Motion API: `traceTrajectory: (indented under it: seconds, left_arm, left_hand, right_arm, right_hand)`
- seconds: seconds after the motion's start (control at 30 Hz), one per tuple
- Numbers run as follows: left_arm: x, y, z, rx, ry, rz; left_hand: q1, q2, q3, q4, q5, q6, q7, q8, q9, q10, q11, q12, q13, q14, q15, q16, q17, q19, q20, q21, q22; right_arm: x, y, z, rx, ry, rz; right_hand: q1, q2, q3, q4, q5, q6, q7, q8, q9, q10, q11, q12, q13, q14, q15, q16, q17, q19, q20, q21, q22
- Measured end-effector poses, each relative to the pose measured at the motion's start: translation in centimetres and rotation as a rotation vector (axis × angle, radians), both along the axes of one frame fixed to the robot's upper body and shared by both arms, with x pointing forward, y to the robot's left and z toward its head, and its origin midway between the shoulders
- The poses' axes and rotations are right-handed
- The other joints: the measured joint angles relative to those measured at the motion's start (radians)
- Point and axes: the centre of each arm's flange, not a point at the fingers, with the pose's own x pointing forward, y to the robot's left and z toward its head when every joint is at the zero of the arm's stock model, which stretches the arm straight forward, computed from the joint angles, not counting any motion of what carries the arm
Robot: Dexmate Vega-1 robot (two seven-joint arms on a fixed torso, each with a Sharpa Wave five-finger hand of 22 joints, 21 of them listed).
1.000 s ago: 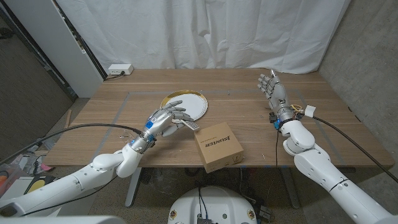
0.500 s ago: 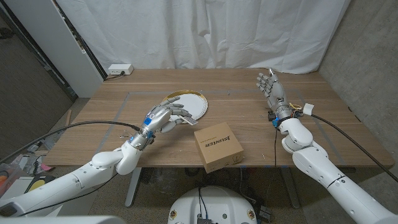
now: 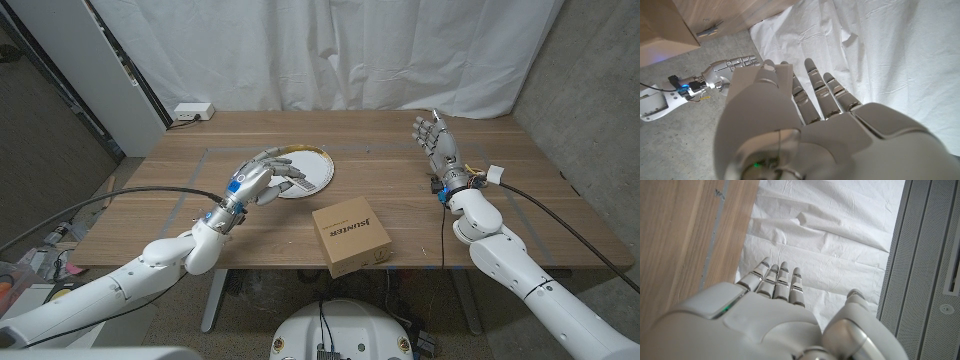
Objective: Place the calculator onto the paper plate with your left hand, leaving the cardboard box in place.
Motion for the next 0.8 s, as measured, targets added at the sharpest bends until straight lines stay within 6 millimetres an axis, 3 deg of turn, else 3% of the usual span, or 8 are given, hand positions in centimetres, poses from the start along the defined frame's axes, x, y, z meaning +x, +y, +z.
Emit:
traceTrajectory:
  seconds: [0.8]
  left_arm:
    - [-0.7, 1.4, 2.6, -0.053, -0.026, 0.083]
  left_hand:
    - [0.007, -0.007, 0.008, 0.008, -0.015, 0.005, -0.004, -0.013, 0.006, 0.003, 0.003, -0.004, 0.0, 0.008, -0.001, 0.0, 0.0, 0.009, -0.002, 0.0, 0.0]
  right_arm:
    - [0.9, 0.0, 0.0, 0.005, -0.007, 0.026]
  right_hand:
    - [0.0, 0.0, 0.0, 0.0, 0.0, 0.0, 0.0, 0.0, 0.0, 0.0, 0.0, 0.0, 0.0, 0.0, 0.0, 0.0, 0.0, 0.0, 0.0, 0.0, 0.0]
